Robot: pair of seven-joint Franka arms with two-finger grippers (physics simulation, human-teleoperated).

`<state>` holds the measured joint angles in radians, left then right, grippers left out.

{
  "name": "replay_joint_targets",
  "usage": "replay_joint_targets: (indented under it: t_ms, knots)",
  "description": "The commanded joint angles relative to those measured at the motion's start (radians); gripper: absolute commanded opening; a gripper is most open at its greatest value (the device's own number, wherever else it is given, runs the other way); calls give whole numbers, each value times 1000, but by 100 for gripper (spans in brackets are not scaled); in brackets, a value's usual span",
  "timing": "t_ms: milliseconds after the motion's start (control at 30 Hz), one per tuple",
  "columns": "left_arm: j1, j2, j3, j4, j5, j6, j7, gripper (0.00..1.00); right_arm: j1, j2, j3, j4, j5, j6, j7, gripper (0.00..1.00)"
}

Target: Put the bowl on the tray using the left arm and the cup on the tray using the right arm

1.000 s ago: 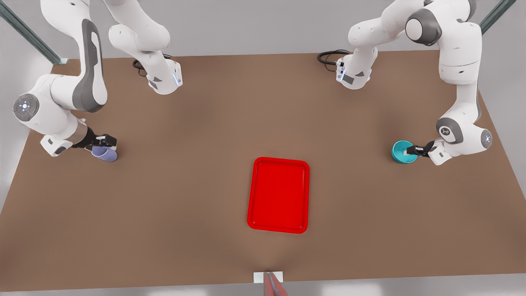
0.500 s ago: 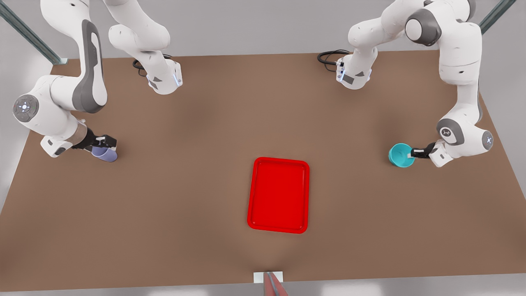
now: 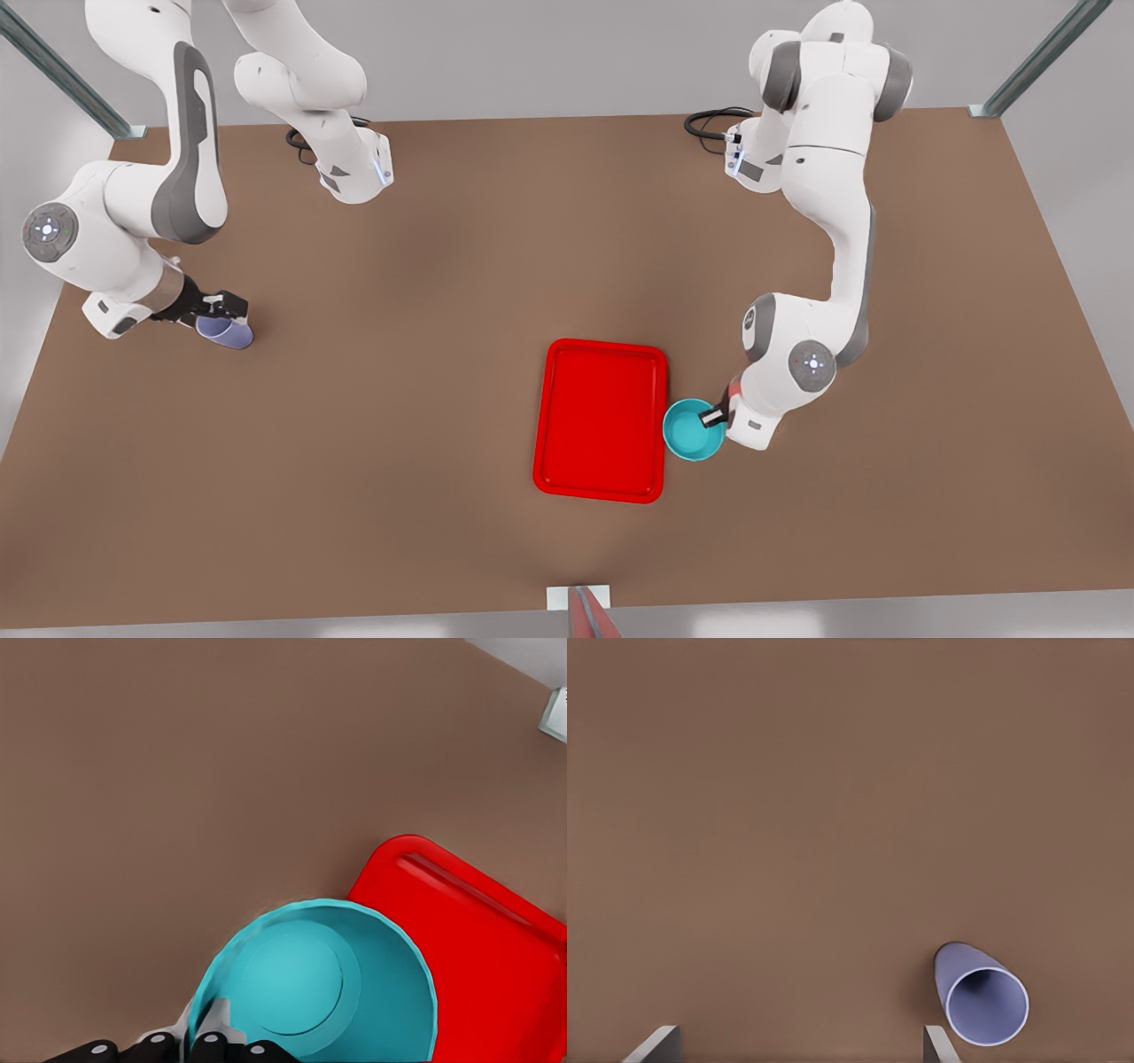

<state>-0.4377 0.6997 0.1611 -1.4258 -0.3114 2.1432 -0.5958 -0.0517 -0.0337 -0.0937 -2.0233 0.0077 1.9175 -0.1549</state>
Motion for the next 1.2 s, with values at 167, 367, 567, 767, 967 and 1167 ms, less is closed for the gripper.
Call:
replay_joint_targets:
  t_ms: [167,367,567,767,967,1167]
  knots:
    - [-39,73,-64,120,-98,17,-236,21,-19,5,0,0,0,0,0,100]
    - [-87,136,-84,120,-100,144,-274,21,-19,6,0,0,0,0,0,100]
    - [-78,142,-83,122,-94,155,-240,99,-19,5,-1,0,0,-3,-3,100]
    - [-26,-186,34,120,189,-532,395,100,-36,-3,-26,-14,0,-18,-48,100]
    - [7,-413,112,107,318,-810,594,100,-73,20,-80,-115,-6,70,-109,100]
    - [266,-543,-127,-97,327,-652,587,100,-91,60,-80,-184,-6,158,-109,100]
